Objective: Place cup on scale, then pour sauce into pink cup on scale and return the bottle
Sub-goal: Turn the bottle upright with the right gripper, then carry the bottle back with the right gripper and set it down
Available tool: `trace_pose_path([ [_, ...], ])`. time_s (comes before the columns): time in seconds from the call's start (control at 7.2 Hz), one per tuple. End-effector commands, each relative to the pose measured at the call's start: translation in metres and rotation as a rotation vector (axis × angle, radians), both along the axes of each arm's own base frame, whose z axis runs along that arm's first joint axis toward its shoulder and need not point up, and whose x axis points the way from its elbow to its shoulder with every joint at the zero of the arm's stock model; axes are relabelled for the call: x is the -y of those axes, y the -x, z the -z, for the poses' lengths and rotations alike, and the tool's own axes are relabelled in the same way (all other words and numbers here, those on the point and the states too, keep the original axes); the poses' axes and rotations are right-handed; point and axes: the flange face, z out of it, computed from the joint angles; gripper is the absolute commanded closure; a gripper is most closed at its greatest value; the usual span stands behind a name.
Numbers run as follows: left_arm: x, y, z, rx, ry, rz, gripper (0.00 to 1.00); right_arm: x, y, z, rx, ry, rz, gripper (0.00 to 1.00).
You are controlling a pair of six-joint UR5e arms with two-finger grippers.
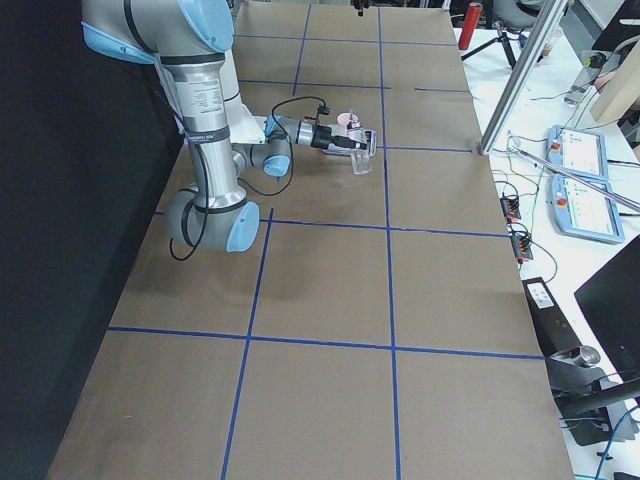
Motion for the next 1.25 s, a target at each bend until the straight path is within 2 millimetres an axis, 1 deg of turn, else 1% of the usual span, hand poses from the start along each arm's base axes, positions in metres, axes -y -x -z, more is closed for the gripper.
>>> trace_pose_path([
  [0.0, 0.0, 0.0, 0.0, -0.001, 0.003, 0.002, 0.34, -0.011, -0.039, -0.051, 0.183, 0.078, 0.016, 1.0],
  [0.14, 0.001, -0.001, -0.002, 0.002, 0.005, 0.001, 0.34, -0.02, -0.063, -0.053, 0.282, 0.153, 0.088, 1.0],
  [0.28, 0.001, -0.001, -0.004, 0.001, 0.006, -0.002, 0.34, -0.025, -0.083, -0.08, 0.402, 0.235, 0.084, 1.0],
  [0.42, 0.001, 0.002, -0.005, 0.002, 0.01, 0.003, 0.32, -0.027, -0.086, -0.087, 0.403, 0.247, 0.084, 1.0],
  [0.56, -0.003, 0.022, -0.014, -0.023, 0.04, 0.029, 0.32, -0.027, -0.095, -0.102, 0.402, 0.264, 0.072, 1.0],
  [0.69, -0.009, 0.022, -0.017, -0.068, 0.062, 0.011, 0.32, -0.027, -0.095, -0.105, 0.543, 0.305, 0.039, 1.0],
  [0.83, -0.009, 0.022, -0.016, -0.07, 0.062, 0.011, 0.32, -0.027, -0.096, -0.105, 0.573, 0.309, 0.03, 1.0],
  [0.97, -0.01, 0.022, -0.015, -0.07, 0.062, 0.011, 0.32, -0.024, -0.102, -0.113, 0.56, 0.31, 0.017, 1.0],
  [1.11, -0.01, 0.023, -0.014, -0.07, 0.059, 0.013, 0.32, -0.018, -0.109, -0.112, 0.565, 0.304, 0.002, 1.0],
])
